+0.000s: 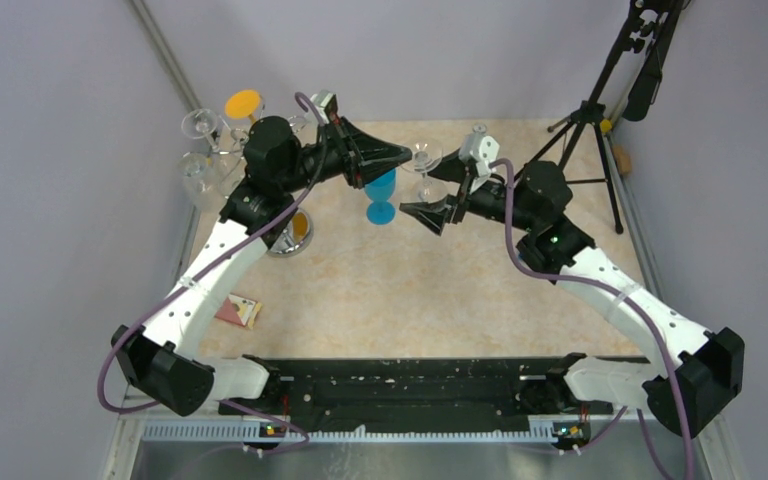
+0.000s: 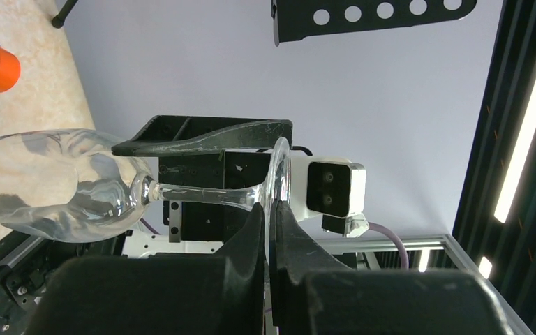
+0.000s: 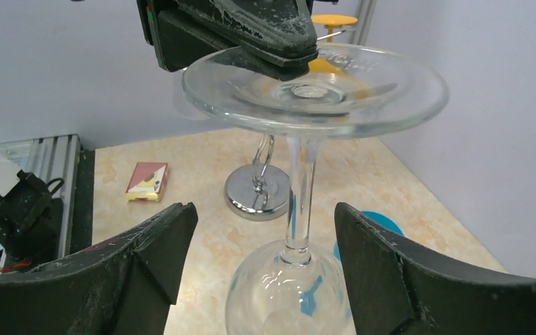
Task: Take the wine glass off the wine glass rack
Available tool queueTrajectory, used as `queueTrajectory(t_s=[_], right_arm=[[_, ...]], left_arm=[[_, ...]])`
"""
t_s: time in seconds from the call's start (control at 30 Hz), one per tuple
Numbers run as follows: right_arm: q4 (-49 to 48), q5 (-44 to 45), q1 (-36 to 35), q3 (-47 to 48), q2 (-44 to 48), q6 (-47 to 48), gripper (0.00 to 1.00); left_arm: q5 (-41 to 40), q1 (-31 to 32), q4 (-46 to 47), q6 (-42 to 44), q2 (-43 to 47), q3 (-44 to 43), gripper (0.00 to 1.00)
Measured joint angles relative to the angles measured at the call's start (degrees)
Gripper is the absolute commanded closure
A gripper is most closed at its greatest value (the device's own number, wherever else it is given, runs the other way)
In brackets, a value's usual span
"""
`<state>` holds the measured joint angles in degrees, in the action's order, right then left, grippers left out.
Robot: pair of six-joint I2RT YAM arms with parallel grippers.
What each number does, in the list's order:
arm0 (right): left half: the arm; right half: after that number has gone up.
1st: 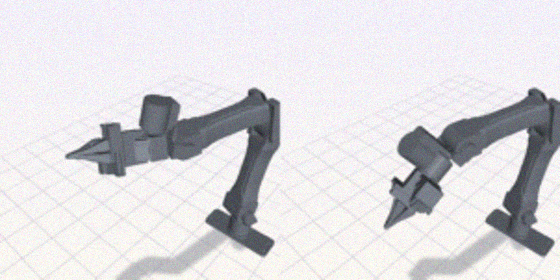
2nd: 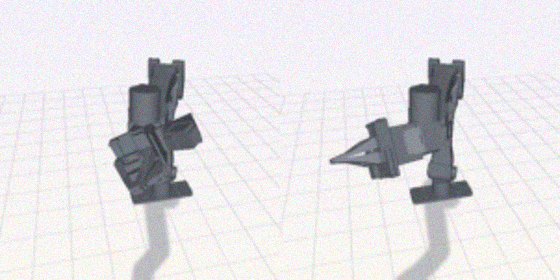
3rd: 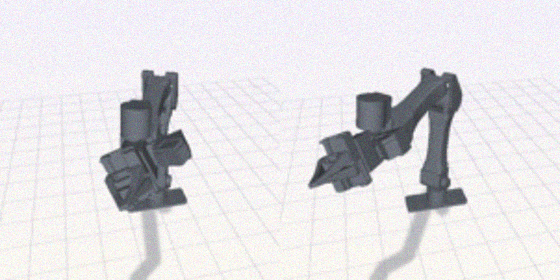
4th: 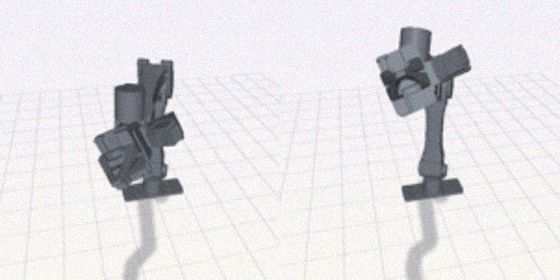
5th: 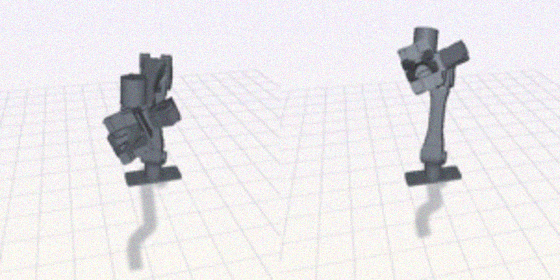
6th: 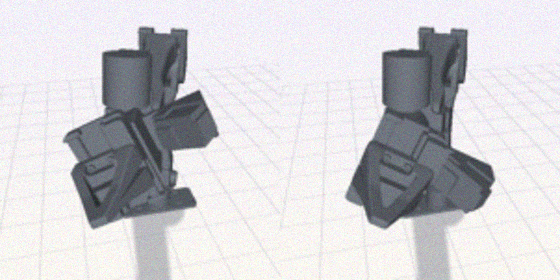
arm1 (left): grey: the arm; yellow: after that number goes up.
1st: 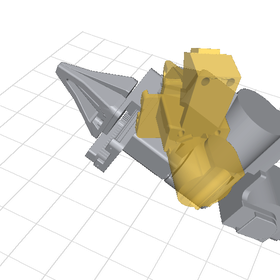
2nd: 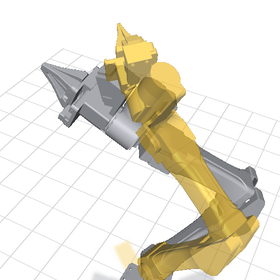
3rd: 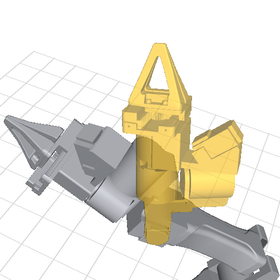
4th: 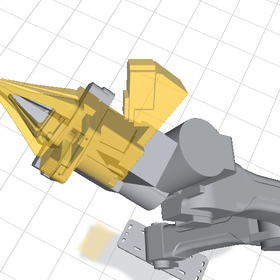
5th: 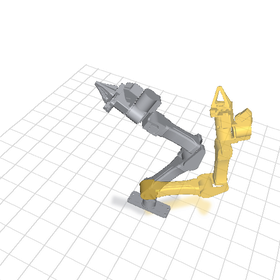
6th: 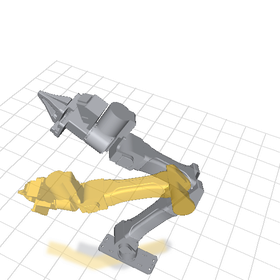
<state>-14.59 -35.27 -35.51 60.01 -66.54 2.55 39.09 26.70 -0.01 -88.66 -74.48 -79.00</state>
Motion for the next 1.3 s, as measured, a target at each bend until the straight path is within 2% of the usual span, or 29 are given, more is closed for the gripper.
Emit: queueTrajectory(t_s=[0.07, 0.23, 0.33, 0.37, 0.4, 0.47, 0.53, 0.6, 0.63, 0.83, 1.03, 1.13, 1.3], right_arm=[[-2.01, 0.59, 0.00, -0.74, 0.17, -0.76, 0.46], [-8.02, 3.28, 0.00, -2.78, 0.35, -3.85, 0.71], [-10.14, 4.48, 0.00, -3.02, 0.33, -5.14, 0.97], [-10.64, 5.01, 0.00, -3.02, 0.33, -5.49, 1.00], [-10.86, 5.09, 0.00, -3.02, 0.33, -5.51, 1.00], [-11.10, 5.40, -0.13, -3.02, 0.28, -6.14, 1.00], [-12.24, 6.27, -0.35, -3.39, 0.26, -7.39, 1.00], [-15.02, 8.66, -0.63, -4.37, 0.26, -9.29, 1.00], [-17.46, 10.88, -0.76, -5.35, 0.26, -10.86, 1.00], [-26.71, 26.51, -3.34, -8.76, 0.20, -19.02, 1.00], [-34.91, 45.13, -4.48, -8.68, -0.44, -33.22, 1.00], [-38.60, 51.10, -4.48, -8.41, -2.32, -41.05, 1.00], [-48.46, 52.63, -4.55, -6.69, -9.88, -49.64, 1.00]], left_arm=[[0.09, -0.02, -0.02, -0.13, 0.00, 0.00, 1.00], [0.42, -0.02, -0.15, -0.15, 0.00, 0.07, 1.00], [0.57, 0.00, -0.17, -0.13, 0.00, 0.07, 1.00], [0.57, 0.00, -0.20, -0.13, 0.00, 0.07, 1.00], [0.46, 0.00, -0.13, -0.15, 0.00, 0.07, 0.97], [0.52, -0.02, -0.11, -0.28, 0.02, 0.07, 0.70], [0.28, 0.00, 0.07, 0.17, 0.04, 0.07, 0.50], [0.13, -0.02, -0.02, 0.31, 0.11, 0.07, 0.35], [-0.15, -0.02, -0.07, 0.59, 0.22, 0.11, 0.33], [-5.18, -0.33, -1.31, 2.82, 3.91, 3.48, 0.25], [-10.14, -0.68, -5.20, 7.15, 6.45, 3.80, 0.17], [-11.39, -0.68, -6.21, 8.04, 6.75, 3.82, 0.22], [-11.04, -0.46, -4.61, 6.82, 6.47, 4.11, 0.40]])
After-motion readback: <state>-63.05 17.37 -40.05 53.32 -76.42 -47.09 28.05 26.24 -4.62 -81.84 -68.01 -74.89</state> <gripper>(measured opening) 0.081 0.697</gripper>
